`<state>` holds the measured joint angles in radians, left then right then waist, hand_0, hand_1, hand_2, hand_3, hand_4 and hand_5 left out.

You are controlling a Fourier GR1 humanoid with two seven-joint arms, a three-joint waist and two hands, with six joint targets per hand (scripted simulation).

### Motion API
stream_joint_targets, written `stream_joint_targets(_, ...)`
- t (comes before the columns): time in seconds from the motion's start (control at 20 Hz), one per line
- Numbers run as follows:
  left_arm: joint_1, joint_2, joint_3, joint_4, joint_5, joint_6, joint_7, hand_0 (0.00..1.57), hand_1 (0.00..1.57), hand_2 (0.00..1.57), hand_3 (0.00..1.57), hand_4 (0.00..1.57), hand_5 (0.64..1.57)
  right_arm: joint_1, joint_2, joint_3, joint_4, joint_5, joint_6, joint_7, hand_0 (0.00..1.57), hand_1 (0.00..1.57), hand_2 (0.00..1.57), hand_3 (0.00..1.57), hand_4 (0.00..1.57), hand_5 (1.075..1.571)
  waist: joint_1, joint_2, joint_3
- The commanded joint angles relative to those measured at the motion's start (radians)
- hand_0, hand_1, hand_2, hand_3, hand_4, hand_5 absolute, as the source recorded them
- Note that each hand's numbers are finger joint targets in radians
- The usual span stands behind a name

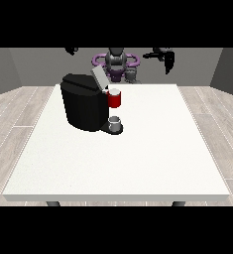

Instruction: Insert the coffee pod into the coffee machine and close the lid

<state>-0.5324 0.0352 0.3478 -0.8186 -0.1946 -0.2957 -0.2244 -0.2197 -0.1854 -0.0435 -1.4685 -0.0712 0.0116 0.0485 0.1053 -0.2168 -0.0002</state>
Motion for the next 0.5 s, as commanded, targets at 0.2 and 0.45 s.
stream_joint_targets(0.2, 0.124, -0.016, -0.057, -0.183, 0.061, -0.005, -0.028, 0.00, 0.00, 0.00, 0.00, 0.11, 1.571, -0.086, -0.012, 0.009, 0.025, 0.025, 0.042, -0.016, 0.00, 0.00, 0.00, 0.00, 0.00, 1.571, 0.019, 0.094, 0.0002)
stream_joint_targets(0.45, 0.155, -0.007, -0.091, -0.293, 0.101, -0.011, 0.064, 0.00, 0.00, 0.00, 0.00, 0.00, 1.571, -0.140, 0.004, -0.047, 0.128, 0.003, 0.028, -0.067, 0.00, 0.00, 0.00, 0.00, 0.00, 1.571, 0.063, 0.146, 0.0004)
